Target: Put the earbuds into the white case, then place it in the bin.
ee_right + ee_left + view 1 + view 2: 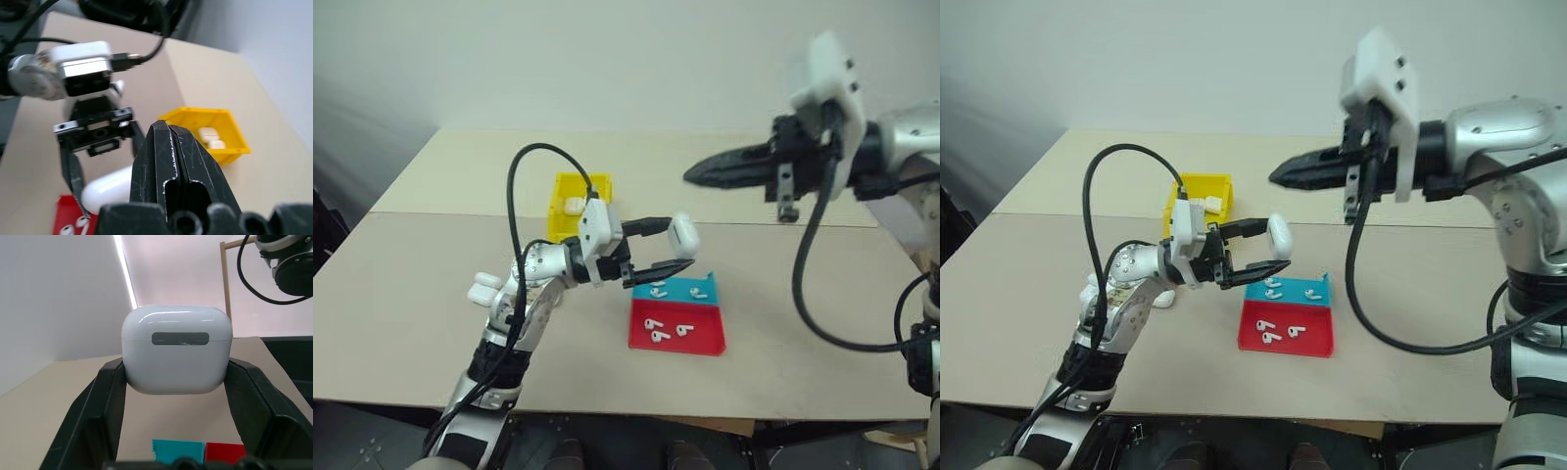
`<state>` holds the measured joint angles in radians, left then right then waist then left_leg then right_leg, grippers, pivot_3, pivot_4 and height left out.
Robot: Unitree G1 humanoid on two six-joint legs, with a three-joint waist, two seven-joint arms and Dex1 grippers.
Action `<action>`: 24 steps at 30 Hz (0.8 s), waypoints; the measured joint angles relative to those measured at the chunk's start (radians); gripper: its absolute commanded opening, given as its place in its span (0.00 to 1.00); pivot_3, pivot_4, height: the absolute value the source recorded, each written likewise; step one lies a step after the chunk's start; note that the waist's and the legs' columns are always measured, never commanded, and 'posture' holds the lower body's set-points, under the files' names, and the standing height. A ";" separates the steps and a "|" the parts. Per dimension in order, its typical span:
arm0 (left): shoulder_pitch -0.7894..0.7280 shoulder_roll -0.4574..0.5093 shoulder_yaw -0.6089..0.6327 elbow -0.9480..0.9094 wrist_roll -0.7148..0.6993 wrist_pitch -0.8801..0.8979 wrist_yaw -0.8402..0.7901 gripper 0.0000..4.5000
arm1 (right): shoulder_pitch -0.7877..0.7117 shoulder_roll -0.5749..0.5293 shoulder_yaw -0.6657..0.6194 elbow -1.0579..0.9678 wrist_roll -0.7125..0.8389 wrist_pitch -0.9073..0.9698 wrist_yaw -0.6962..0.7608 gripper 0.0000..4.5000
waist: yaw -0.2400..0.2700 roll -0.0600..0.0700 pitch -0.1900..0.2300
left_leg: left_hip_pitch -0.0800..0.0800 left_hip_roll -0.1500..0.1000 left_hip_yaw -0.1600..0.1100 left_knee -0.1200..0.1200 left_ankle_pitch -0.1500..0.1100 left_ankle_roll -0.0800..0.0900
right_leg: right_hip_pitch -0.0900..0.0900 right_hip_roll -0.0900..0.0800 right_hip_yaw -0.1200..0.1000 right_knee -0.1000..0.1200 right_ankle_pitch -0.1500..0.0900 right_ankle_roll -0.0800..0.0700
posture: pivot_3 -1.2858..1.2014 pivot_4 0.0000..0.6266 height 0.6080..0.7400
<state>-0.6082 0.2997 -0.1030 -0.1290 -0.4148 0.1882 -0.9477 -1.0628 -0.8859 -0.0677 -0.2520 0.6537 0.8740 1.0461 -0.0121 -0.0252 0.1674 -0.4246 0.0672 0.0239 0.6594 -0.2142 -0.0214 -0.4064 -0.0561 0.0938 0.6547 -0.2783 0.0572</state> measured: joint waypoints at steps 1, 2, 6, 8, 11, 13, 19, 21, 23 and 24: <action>0.000 -0.003 0.013 -0.014 0.001 0.012 0.039 0.61 | 0.026 0.013 -0.039 -0.003 0.009 -0.001 -0.027 0.01 | 0.000 0.000 0.000 | 0.000 0.000 0.000 0.000 0.000 0.000 | 0.000 0.000 0.000 0.000 0.000 0.000 | 0.52 0.24 1.00; -0.001 -0.011 0.038 -0.033 0.004 0.022 0.092 0.61 | 0.057 0.028 -0.084 -0.006 0.023 -0.001 -0.060 0.01 | 0.001 0.000 0.000 | 0.000 0.000 0.000 0.000 0.000 0.000 | 0.001 0.000 0.000 0.000 0.000 0.000 | 0.52 0.24 1.00; -0.085 -0.037 0.080 -0.018 0.123 0.083 0.344 0.61 | 0.194 0.074 -0.213 -0.057 0.071 0.016 -0.183 0.01 | 0.010 0.000 0.000 | 0.000 -0.001 -0.002 0.001 0.000 0.000 | 0.002 0.000 -0.001 0.000 0.000 0.001 | 0.52 0.24 1.00; -0.179 -0.026 0.086 0.063 0.199 0.119 0.451 0.61 | 0.278 0.111 -0.257 -0.094 0.109 0.034 -0.238 0.01 | 0.013 0.000 0.000 | 0.001 -0.002 -0.002 0.001 0.000 0.000 | 0.002 0.000 -0.001 0.001 0.001 0.001 | 0.52 0.24 1.00; -0.270 -0.001 0.101 0.230 0.319 0.118 0.603 0.61 | 0.413 0.148 -0.290 -0.142 0.138 0.044 -0.302 0.01 | 0.010 0.000 0.000 | 0.002 -0.002 -0.002 0.001 0.000 0.000 | 0.002 0.000 0.000 0.001 0.001 0.001 | 0.52 0.24 1.00; -0.291 -0.004 0.107 0.333 0.369 0.128 0.682 0.61 | 0.465 0.158 -0.293 -0.152 0.143 0.047 -0.334 0.01 | 0.006 0.000 0.000 | 0.001 -0.002 -0.002 0.000 0.000 0.000 | 0.002 0.000 0.000 0.001 0.001 0.001 | 0.52 0.24 1.00; -0.313 -0.027 0.079 0.559 0.451 0.125 0.759 0.61 | 0.501 0.157 -0.294 -0.166 0.163 0.047 -0.388 0.01 | 0.003 0.000 0.000 | 0.000 -0.002 -0.002 0.000 0.000 0.000 | 0.001 0.000 -0.001 0.000 0.001 0.001 | 0.52 0.24 1.00; -0.332 -0.033 0.071 0.609 0.467 0.098 0.766 0.61 | 0.512 0.156 -0.294 -0.170 0.168 0.049 -0.403 0.01 | 0.003 0.000 0.000 | 0.000 -0.002 -0.002 0.000 0.000 0.000 | 0.001 0.000 -0.001 -0.001 0.001 0.001 | 0.52 0.24 1.00; -0.360 -0.042 0.067 0.662 0.481 0.098 0.784 0.77 | 0.521 0.155 -0.292 -0.170 0.175 0.051 -0.418 0.00 | 0.003 0.000 0.000 | 0.000 -0.003 -0.002 0.000 0.000 0.000 | 0.001 -0.001 -0.001 -0.001 0.001 0.002 | 0.52 0.24 1.00; -0.369 -0.045 0.066 0.682 0.488 0.100 0.790 0.82 | 0.522 0.155 -0.291 -0.171 0.175 0.051 -0.421 0.00 | 0.003 0.000 0.000 | 0.000 -0.003 -0.002 0.000 0.000 0.000 | 0.001 -0.001 -0.001 -0.001 0.001 0.002 | 0.52 0.24 1.00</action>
<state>-0.9774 0.2546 -0.0374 0.5526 0.0728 0.2882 -0.1579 -0.5410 -0.7312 -0.3589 -0.4226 0.8290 0.9249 0.6249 -0.0087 -0.0254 0.1673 -0.4248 0.0647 0.0216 0.6593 -0.2142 -0.0215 -0.4050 -0.0566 0.0929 0.6542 -0.2775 0.0587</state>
